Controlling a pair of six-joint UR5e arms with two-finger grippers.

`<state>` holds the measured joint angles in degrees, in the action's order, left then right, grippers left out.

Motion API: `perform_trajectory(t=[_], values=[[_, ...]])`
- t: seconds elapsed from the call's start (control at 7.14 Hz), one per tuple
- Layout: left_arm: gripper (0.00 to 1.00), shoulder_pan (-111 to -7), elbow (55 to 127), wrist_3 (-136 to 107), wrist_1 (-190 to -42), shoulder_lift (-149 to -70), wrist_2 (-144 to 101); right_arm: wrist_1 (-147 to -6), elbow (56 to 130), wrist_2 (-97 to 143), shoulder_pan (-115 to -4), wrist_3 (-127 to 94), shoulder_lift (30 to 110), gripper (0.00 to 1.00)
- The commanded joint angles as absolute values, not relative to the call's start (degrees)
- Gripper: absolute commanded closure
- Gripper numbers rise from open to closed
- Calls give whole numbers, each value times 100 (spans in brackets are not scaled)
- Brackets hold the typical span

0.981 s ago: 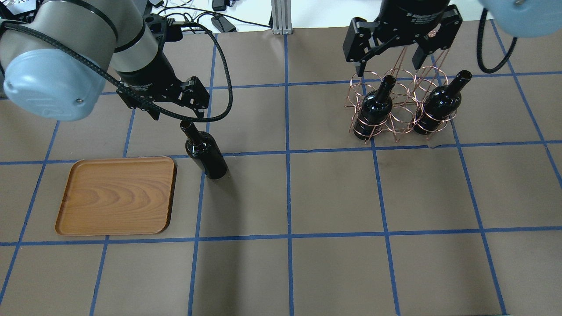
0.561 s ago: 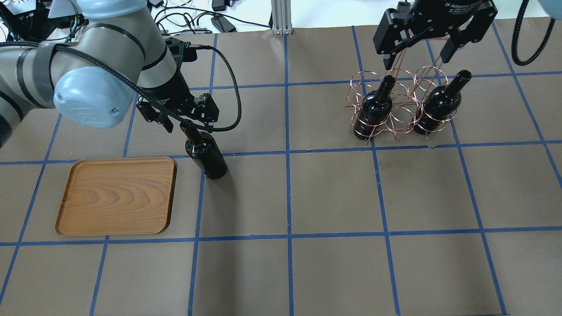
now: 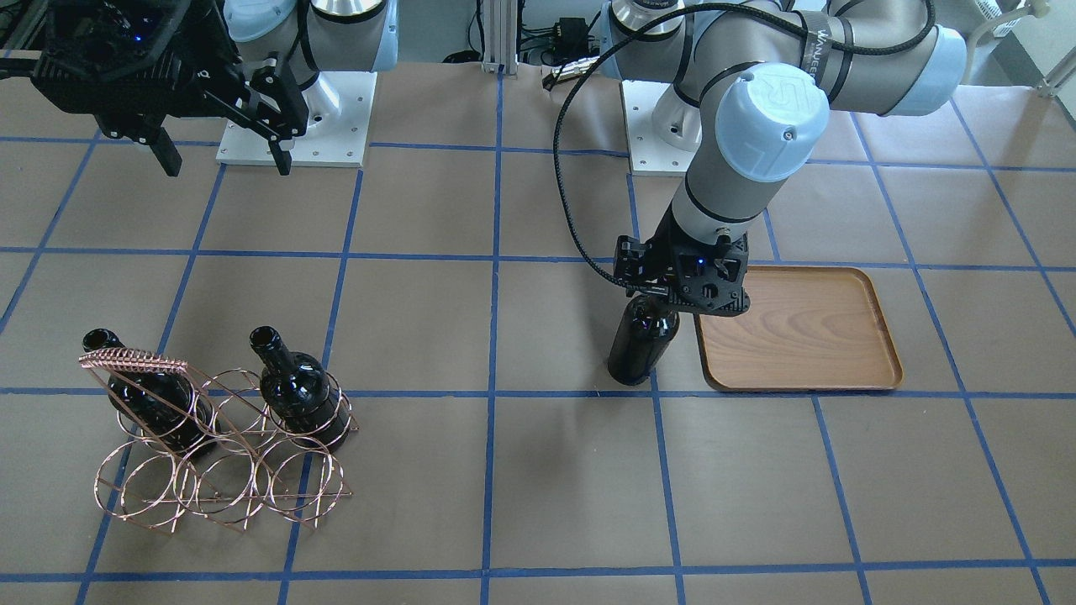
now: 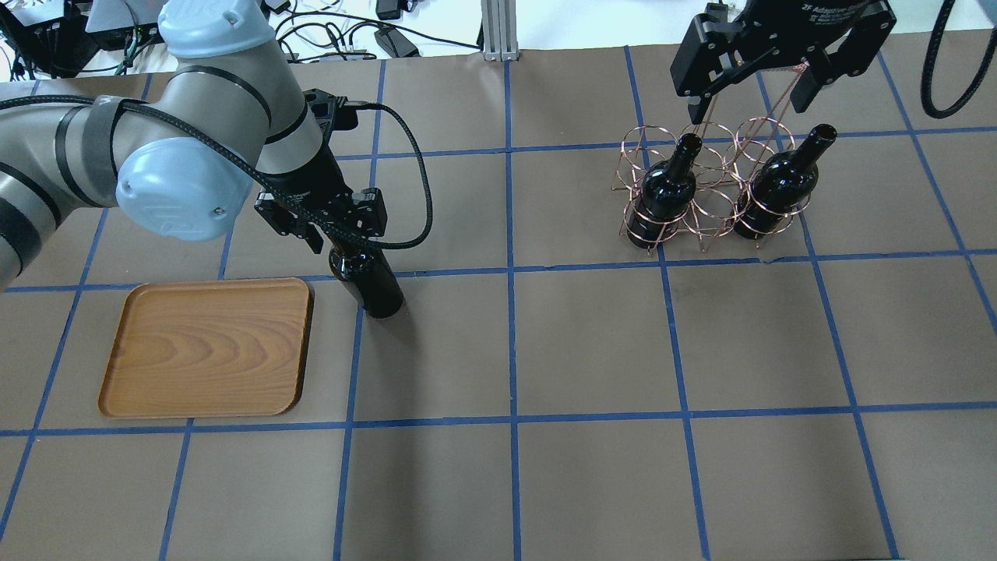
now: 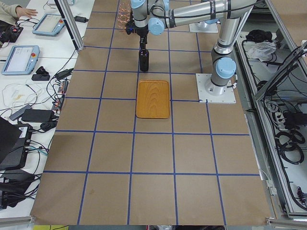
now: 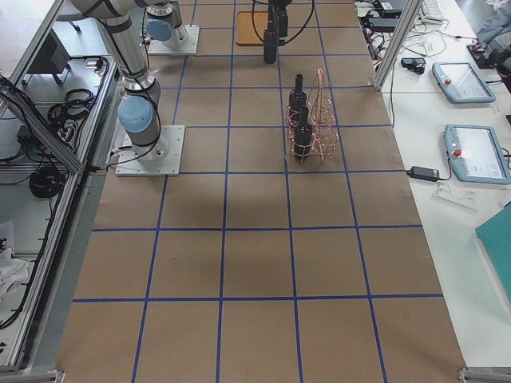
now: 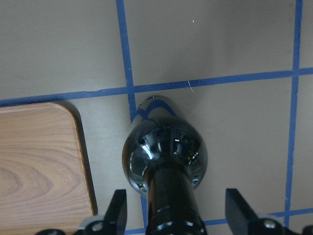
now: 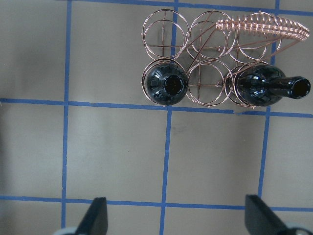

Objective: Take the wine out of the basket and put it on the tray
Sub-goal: 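Lower the left gripper onto the standing bottle's neck and close it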

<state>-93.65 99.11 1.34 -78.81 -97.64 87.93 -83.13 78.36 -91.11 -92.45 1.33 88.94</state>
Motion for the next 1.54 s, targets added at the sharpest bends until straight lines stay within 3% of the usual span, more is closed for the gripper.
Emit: perform_trajectory(t=[0.0, 0.14, 0.28, 0.42, 0.56, 0.98, 1.12, 1.26, 1.4], values=[[25, -9369, 9897, 132, -7989, -9730, 8745, -8367, 7954, -9114, -9246, 141, 8947, 0], [35, -9369, 9896, 132, -8007, -9712, 8745, -8367, 7954, -9114, -9246, 149, 8947, 0], [60, -9369, 9888, 141, -8103, -9712, 8754, -8376, 7954, -9114, -9246, 149, 8956, 0], [96, -9360, 9853, 141, -8225, -9695, 8754, -8376, 7954, -9114, -9246, 219, 8956, 0], [100, -9360, 9844, 132, -8279, -9686, 8754, -8359, 7954, -9114, -9246, 211, 8956, 0], [100, -9369, 9783, 132, -8288, -9633, 8745, -8341, 7954, -9114, -9255, 211, 8965, 0], [13, -9369, 9791, 123, -8427, -9633, 8745, -8341, 7954, -9114, -9255, 159, 8965, 0], [0, -9369, 9782, 123, -8516, -9615, 8754, -8341, 7954, -9114, -9264, 132, 8965, 0], [0, -9369, 9782, 123, -8560, -9589, 8763, -8341, 7972, -9106, -9264, 132, 8974, 0]])
